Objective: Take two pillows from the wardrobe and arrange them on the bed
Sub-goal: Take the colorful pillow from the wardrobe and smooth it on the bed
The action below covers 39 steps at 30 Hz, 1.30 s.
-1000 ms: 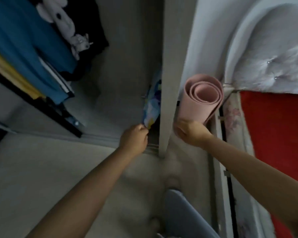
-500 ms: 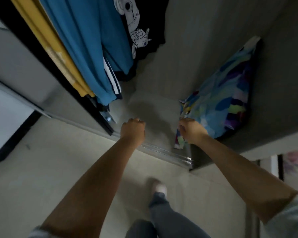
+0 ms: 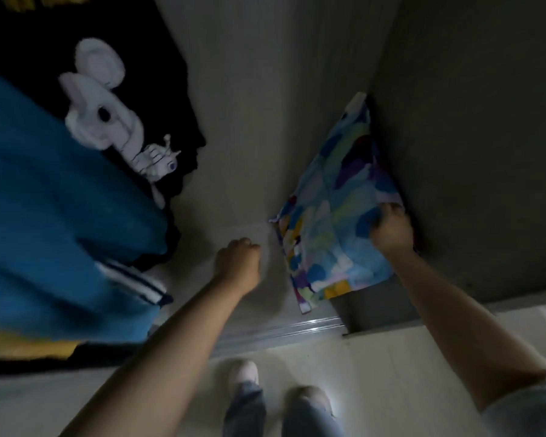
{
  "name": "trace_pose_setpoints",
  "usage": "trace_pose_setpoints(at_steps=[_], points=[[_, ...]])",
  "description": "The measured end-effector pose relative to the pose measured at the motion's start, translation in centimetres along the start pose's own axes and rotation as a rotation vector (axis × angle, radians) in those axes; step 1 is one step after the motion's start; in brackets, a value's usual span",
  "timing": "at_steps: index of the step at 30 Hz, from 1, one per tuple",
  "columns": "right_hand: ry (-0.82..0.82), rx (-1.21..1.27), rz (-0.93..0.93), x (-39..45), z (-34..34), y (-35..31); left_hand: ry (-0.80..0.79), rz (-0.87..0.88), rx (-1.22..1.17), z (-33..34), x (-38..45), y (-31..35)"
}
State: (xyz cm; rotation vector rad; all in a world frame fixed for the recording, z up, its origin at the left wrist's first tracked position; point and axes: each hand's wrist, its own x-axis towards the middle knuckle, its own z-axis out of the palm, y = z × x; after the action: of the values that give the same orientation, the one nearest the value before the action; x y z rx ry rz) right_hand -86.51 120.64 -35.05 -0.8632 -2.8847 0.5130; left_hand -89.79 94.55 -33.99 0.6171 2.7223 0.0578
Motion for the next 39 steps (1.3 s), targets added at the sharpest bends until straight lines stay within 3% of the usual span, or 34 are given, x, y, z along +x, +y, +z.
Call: trace_pose_setpoints(at_steps=[7, 10, 14, 15, 17, 21, 24, 25, 27, 29, 31, 36, 39], points=[[-0.046, -0.128, 0.418, 1.2, 4.8, 2.0, -0.095, 0.247, 0.076, 3.3, 6.8, 0.8], [0.104, -0.299, 0.321, 1.6, 4.6, 2.2, -0.083, 0.277, 0.089, 3.5, 7.6, 1.8], [0.063, -0.392, 0.463, 1.9, 4.3, 2.5, -0.004, 0.356, 0.074, 4.7, 11.3, 3.3], [0.069, -0.368, 0.427, 1.9, 5.0, 2.5, 0.029, 0.365, 0.04, 4.8, 12.0, 3.8], [0.033, -0.088, 0.385, 1.1, 6.6, 1.5, 0.119, 0.354, -0.121, 4.7, 12.9, 5.3], [0.045, 0.247, 0.25, -3.8, 8.7, -1.4, 0.291, 0.213, -0.643, 2.9, 13.2, 7.5], [-0.16, 0.33, 0.281, -7.7, 9.8, -2.3, 0.427, 0.493, -0.379, 2.6, 13.6, 7.5], [-0.241, 0.254, 0.299, -8.7, 10.4, -2.2, 0.363, 0.591, -0.201, 2.8, 13.7, 7.4], [-0.395, 0.068, 0.287, -10.4, 11.6, -1.9, 0.064, 0.732, 0.216, 4.3, 13.5, 6.6], [-0.512, -0.032, 0.225, -11.1, 12.6, -1.6, -0.174, 0.752, 0.463, 6.5, 12.6, 5.0], [-0.566, -0.037, 0.14, -11.9, 13.8, -1.3, -0.219, 0.701, 0.49, 8.3, 11.5, 3.2], [-0.444, 0.008, 0.055, -15.0, 15.2, -0.8, -0.201, 0.669, 0.564, 9.6, 9.8, 0.2], [-0.387, 0.003, 0.086, -18.3, 14.8, -1.2, -0.074, 0.85, 0.598, 10.2, 6.0, -1.1]])
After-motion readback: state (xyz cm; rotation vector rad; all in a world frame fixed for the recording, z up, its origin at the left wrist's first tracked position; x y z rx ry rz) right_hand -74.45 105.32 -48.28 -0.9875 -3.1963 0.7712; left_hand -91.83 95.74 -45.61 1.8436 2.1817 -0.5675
